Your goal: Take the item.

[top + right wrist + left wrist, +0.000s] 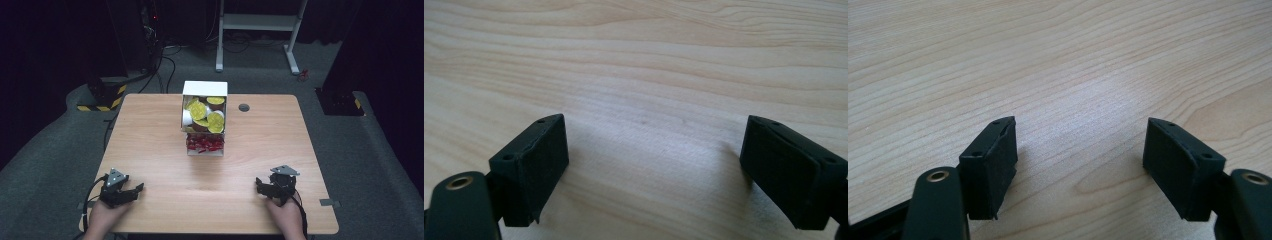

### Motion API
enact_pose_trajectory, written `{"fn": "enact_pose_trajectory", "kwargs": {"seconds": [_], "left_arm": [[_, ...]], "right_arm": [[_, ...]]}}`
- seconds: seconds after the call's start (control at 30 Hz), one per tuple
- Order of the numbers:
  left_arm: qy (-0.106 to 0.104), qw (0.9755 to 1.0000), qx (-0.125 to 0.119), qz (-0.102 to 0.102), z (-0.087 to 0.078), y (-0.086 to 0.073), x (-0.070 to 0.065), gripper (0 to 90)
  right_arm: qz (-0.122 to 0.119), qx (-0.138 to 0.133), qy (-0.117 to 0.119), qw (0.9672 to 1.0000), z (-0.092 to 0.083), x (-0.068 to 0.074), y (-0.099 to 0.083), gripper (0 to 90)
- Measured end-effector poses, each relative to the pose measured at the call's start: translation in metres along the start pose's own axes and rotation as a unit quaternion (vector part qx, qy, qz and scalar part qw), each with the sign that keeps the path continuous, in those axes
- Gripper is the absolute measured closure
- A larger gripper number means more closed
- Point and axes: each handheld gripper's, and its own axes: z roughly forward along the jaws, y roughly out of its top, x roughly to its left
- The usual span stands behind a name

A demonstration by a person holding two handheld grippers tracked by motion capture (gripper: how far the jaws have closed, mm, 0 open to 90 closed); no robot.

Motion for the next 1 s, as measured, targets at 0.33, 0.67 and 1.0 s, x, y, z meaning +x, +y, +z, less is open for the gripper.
{"fn": "enact_pose_trajectory", "kwargs": {"seconds": [0.33,0.67,1.0], "left_arm": [[0.002,1.0,-0.001,0.0,-0.0003,-0.0005,-0.0004,29.7],[-0.001,1.0,0.002,0.0,-0.0005,-0.0004,-0.0001,29.3],[0.002,1.0,0.002,0.001,-0.0004,-0.0002,-0.0005,28.7]], "right_arm": [[-0.01,0.0,0.01,0.9999,-0.0049,-0.0009,-0.0049,11.7],[-0.015,-0.001,0.015,0.9998,-0.0055,-0.0019,-0.0056,11.7],[-0.015,0.0,0.017,0.9997,-0.0057,-0.002,-0.0056,11.2]]}}
